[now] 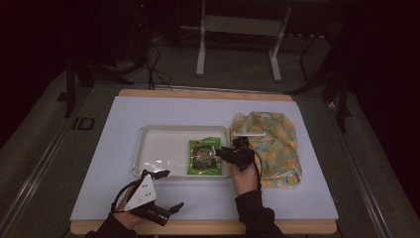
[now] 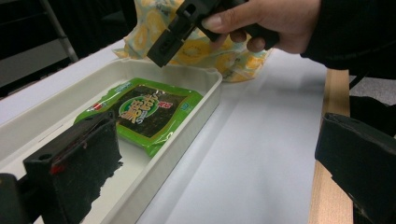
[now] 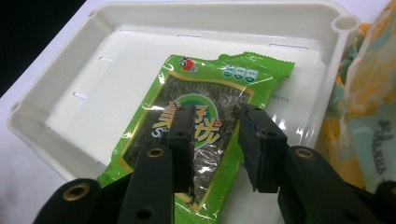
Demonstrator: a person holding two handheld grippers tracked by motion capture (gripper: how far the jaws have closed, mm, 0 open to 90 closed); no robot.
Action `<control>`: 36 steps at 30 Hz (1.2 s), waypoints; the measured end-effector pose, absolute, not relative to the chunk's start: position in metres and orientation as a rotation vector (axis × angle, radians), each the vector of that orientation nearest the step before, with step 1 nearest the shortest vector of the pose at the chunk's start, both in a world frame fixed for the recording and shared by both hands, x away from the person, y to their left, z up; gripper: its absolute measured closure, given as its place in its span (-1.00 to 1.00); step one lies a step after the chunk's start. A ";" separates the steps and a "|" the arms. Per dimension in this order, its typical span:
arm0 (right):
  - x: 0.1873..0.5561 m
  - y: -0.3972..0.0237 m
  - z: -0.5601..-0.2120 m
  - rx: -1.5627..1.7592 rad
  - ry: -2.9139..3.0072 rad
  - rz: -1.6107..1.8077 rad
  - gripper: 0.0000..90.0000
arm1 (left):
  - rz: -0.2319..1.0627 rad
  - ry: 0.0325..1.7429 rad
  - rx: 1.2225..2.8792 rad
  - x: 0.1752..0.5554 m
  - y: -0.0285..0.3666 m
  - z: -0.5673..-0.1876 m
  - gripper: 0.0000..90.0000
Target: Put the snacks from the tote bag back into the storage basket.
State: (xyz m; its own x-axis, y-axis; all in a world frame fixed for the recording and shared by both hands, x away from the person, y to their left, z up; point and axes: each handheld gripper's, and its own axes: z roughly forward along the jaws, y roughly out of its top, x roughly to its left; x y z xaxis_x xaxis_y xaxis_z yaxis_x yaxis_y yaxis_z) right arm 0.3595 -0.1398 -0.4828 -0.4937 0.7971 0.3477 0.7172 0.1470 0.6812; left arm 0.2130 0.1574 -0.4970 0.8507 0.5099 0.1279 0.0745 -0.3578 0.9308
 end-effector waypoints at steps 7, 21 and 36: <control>0.364 -0.141 -0.468 1.450 2.344 1.260 0.25 | 0.482 0.436 1.903 0.213 0.157 -0.497 -0.99; 0.370 -0.161 -0.437 1.342 2.325 1.254 -0.19 | 0.478 0.436 1.906 0.214 0.157 -0.498 -0.99; 0.366 -0.195 -0.414 1.238 2.184 1.269 -0.64 | 0.483 0.441 1.906 0.214 0.157 -0.498 -0.99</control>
State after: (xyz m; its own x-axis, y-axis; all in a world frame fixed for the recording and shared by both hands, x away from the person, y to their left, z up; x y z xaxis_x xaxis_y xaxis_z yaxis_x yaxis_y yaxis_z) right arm 0.3656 -0.1952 -0.4143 -0.5693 0.8109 0.1358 0.5197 0.2269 0.8236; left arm 0.2139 0.1571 -0.4978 0.8492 0.5126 0.1267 0.0793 -0.3610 0.9292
